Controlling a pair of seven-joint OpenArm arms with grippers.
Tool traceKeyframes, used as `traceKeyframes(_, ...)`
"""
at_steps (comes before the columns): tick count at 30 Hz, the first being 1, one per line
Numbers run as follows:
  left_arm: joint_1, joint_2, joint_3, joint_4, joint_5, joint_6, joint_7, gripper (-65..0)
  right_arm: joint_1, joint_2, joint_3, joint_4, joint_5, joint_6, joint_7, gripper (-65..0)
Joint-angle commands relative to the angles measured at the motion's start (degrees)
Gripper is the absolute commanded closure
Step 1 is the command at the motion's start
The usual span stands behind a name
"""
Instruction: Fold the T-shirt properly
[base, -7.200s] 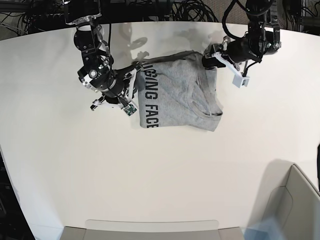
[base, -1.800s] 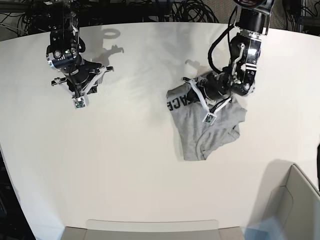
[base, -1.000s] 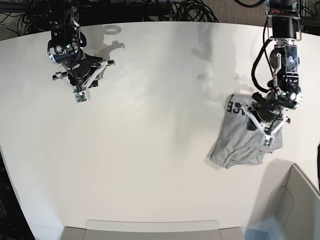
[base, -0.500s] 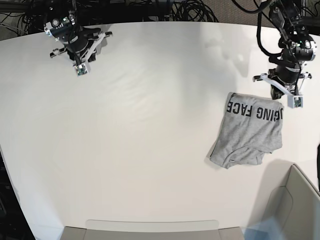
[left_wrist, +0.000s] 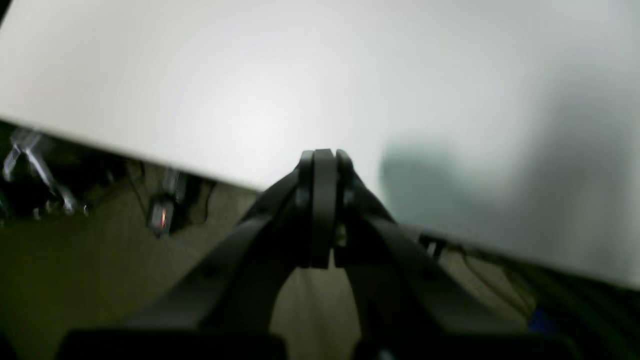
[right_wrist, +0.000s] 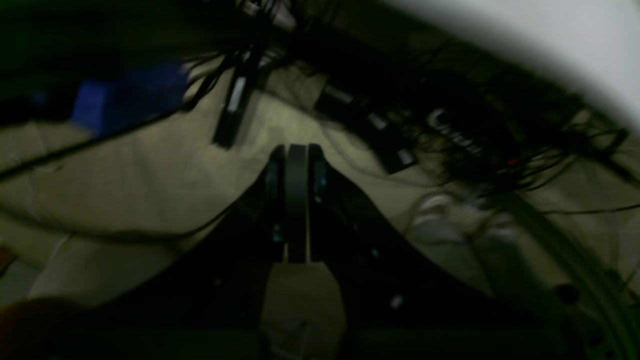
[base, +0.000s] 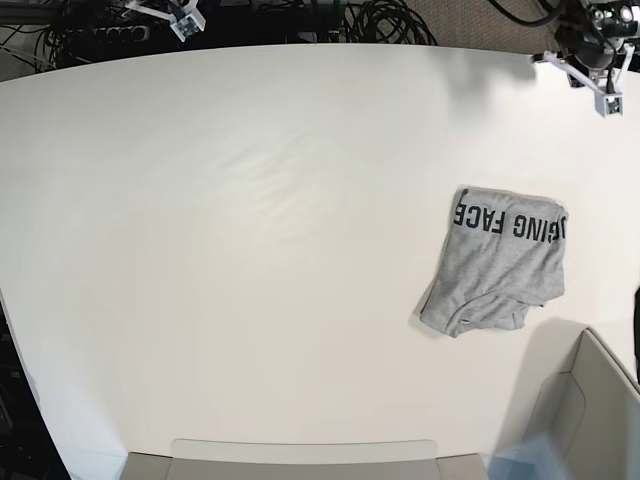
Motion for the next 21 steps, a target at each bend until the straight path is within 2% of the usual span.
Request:
traceKeyframes(1, 1.84, -0.76, -0.39, 0.72, 0.22, 0.20, -1.03, 0.0, -2.95, 0.19, 0.03, 0.86, 0.49, 0.50, 0.73, 0.0)
traceKeyframes(4, 5.88, -0.15, -0.13, 0.19, 0.22, 0.20, -1.03, 0.0, -6.73, 0.54, 0.12, 0.60, 0.49, 0.50, 1.70, 0.0)
traceKeyframes(7, 8.08, 1.70, 0.40, -3.77, 0.22, 0.20, -1.03, 0.0, -7.26, 2.83, -0.14, -1.60, 0.49, 0.50, 1.52, 0.0)
traceKeyframes(10, 7.73, 1.44, 6.64, -14.32, 0.40, 0.29, -1.64, 0.0, -4.18, 4.06, -0.41, -6.96, 0.49, 0.50, 1.79, 0.0)
traceKeyframes(13, 4.65, 0.38, 14.38, -26.89, 4.62, 0.29, -6.83, 0.0, 0.83, 4.59, -2.43, -13.91, 0.41, 0.50, 1.79, 0.0)
traceKeyframes(18, -1.86, 0.12, 25.28, -47.11, 16.05, 0.29, -18.17, 0.0, 8.83, 7.31, -10.96, -27.36, 0.23, 0.50, 2.14, 0.0)
traceKeyframes(21, -5.99, 0.12, 29.41, -58.27, 18.24, 0.29, -24.50, 0.0, 12.61, 7.31, -15.35, -35.45, 0.23, 0.50, 6.27, 0.0)
